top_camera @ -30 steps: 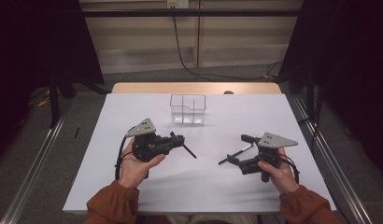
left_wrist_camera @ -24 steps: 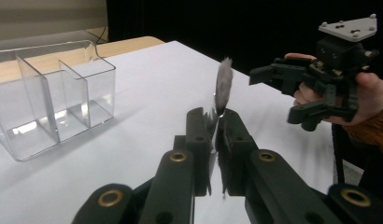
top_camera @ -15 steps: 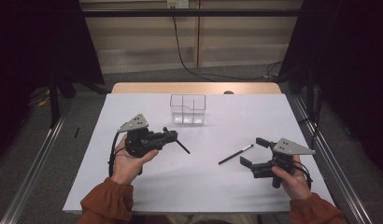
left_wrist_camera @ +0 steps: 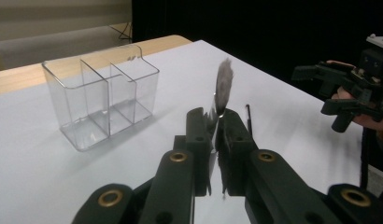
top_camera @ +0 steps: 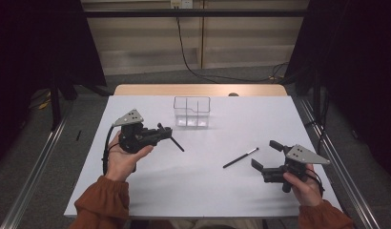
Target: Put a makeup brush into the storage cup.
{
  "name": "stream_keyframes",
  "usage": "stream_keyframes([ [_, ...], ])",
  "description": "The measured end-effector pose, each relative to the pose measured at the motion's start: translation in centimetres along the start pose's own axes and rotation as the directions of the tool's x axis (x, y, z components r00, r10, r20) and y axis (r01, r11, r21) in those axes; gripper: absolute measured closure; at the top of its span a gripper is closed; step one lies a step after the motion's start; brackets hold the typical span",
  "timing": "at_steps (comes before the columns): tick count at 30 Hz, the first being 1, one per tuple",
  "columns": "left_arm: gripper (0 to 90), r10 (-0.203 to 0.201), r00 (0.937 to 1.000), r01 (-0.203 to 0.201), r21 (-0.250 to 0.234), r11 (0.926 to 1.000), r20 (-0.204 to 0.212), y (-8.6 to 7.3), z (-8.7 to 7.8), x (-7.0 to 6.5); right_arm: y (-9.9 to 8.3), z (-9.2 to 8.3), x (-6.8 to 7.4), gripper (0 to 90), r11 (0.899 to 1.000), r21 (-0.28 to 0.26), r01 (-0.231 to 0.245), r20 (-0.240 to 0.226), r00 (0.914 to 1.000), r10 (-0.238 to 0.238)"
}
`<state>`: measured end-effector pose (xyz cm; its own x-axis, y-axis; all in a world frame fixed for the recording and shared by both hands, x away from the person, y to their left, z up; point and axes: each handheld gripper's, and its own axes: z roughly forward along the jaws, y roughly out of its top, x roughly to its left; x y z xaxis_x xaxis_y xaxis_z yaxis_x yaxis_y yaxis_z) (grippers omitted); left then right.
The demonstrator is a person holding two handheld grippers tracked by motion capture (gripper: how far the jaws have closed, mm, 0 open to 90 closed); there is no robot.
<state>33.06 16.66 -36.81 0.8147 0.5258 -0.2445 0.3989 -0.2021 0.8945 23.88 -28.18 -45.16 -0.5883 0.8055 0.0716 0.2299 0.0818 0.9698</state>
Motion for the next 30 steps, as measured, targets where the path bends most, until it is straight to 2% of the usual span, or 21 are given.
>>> stream_keyframes([
  [2,84.0,0.002,1.0000,-0.002,-0.013,0.9999,-0.002,0.2,0.0,-0.1,0.0,-0.1,0.0,0.0,1.000,-0.009,0.000,0.005,1.0000,0.000],
  [3,84.0,0.018,0.9998,-0.018,-0.016,0.9997,0.011,0.4,0.0,-0.2,0.0,-0.2,0.0,0.0,1.000,-0.013,-0.002,0.002,1.0000,0.002],
  [4,84.0,0.032,0.9995,-0.032,-0.007,0.9995,0.003,0.5,0.1,-0.3,0.0,-0.2,0.0,0.0,1.000,-0.015,-0.002,-0.001,1.0000,0.002],
  [7,84.0,0.032,0.9995,-0.032,-0.001,0.9995,-0.003,0.9,0.2,-0.2,0.1,-0.4,0.1,0.0,1.000,-0.026,0.006,0.000,1.0000,-0.006],
  [13,84.0,0.029,0.9990,-0.029,0.017,0.9994,-0.033,1.9,0.3,0.7,0.1,-0.5,0.0,0.0,1.000,-0.023,-0.015,-0.011,0.9998,0.014],
  [18,84.0,0.039,0.9977,-0.037,0.041,0.9985,-0.056,2.7,0.5,1.4,0.0,-0.5,0.1,0.0,1.000,-0.024,0.003,-0.012,0.9999,-0.003],
  [20,84.0,0.033,0.9977,-0.031,0.034,0.9989,-0.060,3.0,0.5,1.7,0.0,-0.5,0.1,0.0,1.000,-0.025,-0.002,-0.014,0.9999,0.002],
  [25,84.0,0.027,0.9944,-0.022,0.046,0.9987,-0.102,3.7,0.7,2.9,0.0,-0.5,0.1,0.0,1.000,-0.025,-0.001,-0.012,0.9999,0.000],
  [30,84.0,0.037,0.9924,-0.034,0.021,0.9992,-0.117,4.7,0.8,3.6,0.0,-0.5,0.1,0.0,1.000,-0.024,-0.004,-0.018,0.9998,0.004],
])
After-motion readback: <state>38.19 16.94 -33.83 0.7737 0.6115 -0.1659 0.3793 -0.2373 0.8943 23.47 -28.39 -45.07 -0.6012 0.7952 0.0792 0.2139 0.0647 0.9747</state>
